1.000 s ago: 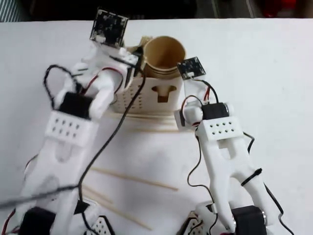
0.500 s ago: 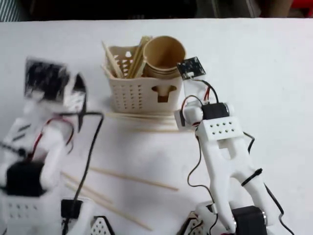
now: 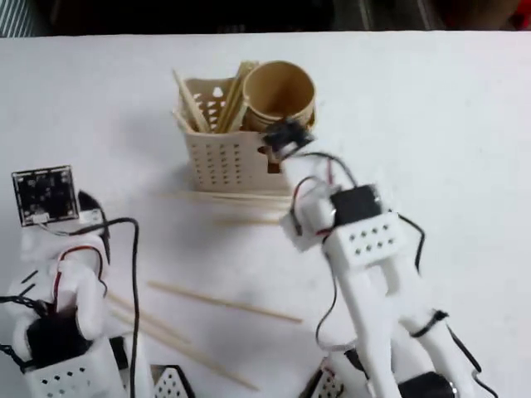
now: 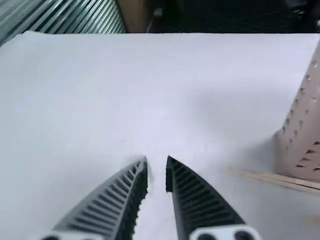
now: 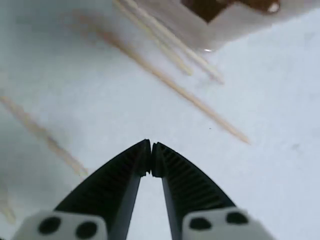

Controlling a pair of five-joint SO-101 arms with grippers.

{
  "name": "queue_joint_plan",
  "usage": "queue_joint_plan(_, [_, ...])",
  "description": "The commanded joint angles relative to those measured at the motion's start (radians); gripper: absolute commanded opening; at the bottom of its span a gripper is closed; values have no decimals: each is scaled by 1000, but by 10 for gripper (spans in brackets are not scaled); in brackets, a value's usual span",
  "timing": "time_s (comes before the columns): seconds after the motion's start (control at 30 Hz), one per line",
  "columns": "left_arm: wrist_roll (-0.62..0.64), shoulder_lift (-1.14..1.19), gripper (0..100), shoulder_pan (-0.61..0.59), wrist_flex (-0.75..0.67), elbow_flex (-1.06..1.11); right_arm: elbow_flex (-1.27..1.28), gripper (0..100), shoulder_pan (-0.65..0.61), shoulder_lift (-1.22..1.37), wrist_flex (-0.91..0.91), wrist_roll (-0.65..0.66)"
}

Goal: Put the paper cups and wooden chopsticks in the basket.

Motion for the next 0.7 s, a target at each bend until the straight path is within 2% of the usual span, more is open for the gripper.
queue_joint_plan(0.0, [-2,-12,80,-54,-17,40,-40,21,-174,-61,47,5])
queue_joint_plan(0.13, [0,-15,80,-54,-25,112,-40,22,-346,-7,62,-6])
queue_joint_plan(0.23, [0,-15,80,-56,-80,164,-40,31,-452,68,51,-74])
queue_joint_plan(0.33, [0,-15,80,-56,-117,196,-37,111,-536,163,36,-109])
queue_joint_plan(0.43, [0,-15,80,-56,-118,204,-37,178,-578,265,7,-107])
queue_joint_plan(0.67, [0,-15,80,-90,-117,207,-37,180,-607,449,-124,-107])
